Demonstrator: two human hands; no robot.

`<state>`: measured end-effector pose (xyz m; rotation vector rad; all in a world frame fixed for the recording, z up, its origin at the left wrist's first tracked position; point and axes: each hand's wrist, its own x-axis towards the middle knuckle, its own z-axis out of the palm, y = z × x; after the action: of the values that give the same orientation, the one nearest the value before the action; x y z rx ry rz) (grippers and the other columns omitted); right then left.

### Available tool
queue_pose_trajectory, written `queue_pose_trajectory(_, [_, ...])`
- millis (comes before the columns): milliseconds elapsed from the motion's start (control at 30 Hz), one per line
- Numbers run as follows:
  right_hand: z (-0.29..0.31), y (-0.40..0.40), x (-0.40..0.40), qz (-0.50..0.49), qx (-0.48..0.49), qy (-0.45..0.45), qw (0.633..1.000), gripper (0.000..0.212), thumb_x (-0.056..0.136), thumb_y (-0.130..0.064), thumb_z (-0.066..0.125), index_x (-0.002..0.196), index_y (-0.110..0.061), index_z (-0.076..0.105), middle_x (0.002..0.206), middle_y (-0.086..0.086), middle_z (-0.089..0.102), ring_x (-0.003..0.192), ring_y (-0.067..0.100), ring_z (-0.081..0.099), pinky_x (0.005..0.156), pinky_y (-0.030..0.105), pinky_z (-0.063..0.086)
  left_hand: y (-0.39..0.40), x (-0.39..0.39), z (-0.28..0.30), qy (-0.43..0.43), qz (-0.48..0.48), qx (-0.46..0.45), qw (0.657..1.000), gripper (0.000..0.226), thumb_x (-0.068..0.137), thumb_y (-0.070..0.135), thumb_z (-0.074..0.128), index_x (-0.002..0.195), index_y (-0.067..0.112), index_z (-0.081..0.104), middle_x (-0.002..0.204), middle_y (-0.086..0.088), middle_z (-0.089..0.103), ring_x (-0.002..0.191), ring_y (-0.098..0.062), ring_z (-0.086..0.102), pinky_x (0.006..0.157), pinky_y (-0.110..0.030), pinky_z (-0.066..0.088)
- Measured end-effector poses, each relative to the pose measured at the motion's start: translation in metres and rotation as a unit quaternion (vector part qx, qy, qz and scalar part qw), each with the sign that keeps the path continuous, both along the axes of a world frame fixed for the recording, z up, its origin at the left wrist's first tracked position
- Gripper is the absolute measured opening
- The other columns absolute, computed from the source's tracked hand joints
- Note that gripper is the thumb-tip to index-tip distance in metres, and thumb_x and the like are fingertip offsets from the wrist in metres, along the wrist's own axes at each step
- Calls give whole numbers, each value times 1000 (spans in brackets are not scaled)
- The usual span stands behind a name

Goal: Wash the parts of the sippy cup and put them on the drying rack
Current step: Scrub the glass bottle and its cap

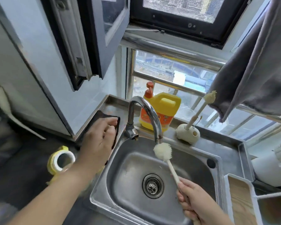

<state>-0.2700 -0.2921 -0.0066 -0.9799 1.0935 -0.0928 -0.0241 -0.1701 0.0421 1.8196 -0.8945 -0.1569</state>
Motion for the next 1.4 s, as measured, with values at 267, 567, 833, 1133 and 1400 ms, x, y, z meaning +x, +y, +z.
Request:
queue_pose_trajectory(267, [-1, 60, 44, 122, 30, -5, 992, 25, 99, -13, 45, 114, -14, 65, 55, 6, 41, 38, 10, 25, 36, 11, 17, 99, 10, -54, -2, 102, 53, 993, 42, 87, 37, 36, 110, 15, 64, 102, 15, 58, 98, -3, 55, 86, -14, 41])
queue_pose_trajectory(567, [16, 87, 82, 205, -24, 6, 978, 32, 99, -9, 36, 107, -18, 66, 56, 2, 43, 43, 11, 22, 41, 15, 12, 152, 3, -104, 95, 182, 53, 977, 58, 61, 40, 57, 113, 20, 44, 106, 5, 46, 99, -21, 49, 86, -29, 43])
queue_pose_trajectory(833, [16, 93, 75, 244, -52, 14, 968, 30, 102, -15, 37, 109, -26, 64, 59, 0, 48, 43, 9, 26, 36, 16, 19, 143, 10, -138, 80, 176, 258, 947, 101, 60, 42, 86, 140, 13, 32, 140, -4, 42, 125, -25, 31, 106, -37, 28])
queue_pose_trajectory(1133, [28, 92, 56, 256, -87, 5, 963, 31, 102, -15, 38, 111, -26, 65, 63, 4, 46, 44, 10, 28, 38, 18, 23, 127, 16, -130, 22, 204, 258, 944, 82, 52, 41, 89, 121, 13, 56, 124, -12, 51, 109, -34, 42, 91, -40, 38])
queue_pose_trajectory(1400, [60, 92, 45, 221, -48, -77, 971, 29, 95, -16, 49, 105, -30, 72, 65, 11, 48, 51, 16, 29, 42, 17, 24, 127, 3, -84, 50, 92, 113, 988, 80, 50, 35, 90, 117, 32, 46, 112, 7, 55, 102, -15, 54, 83, -39, 50])
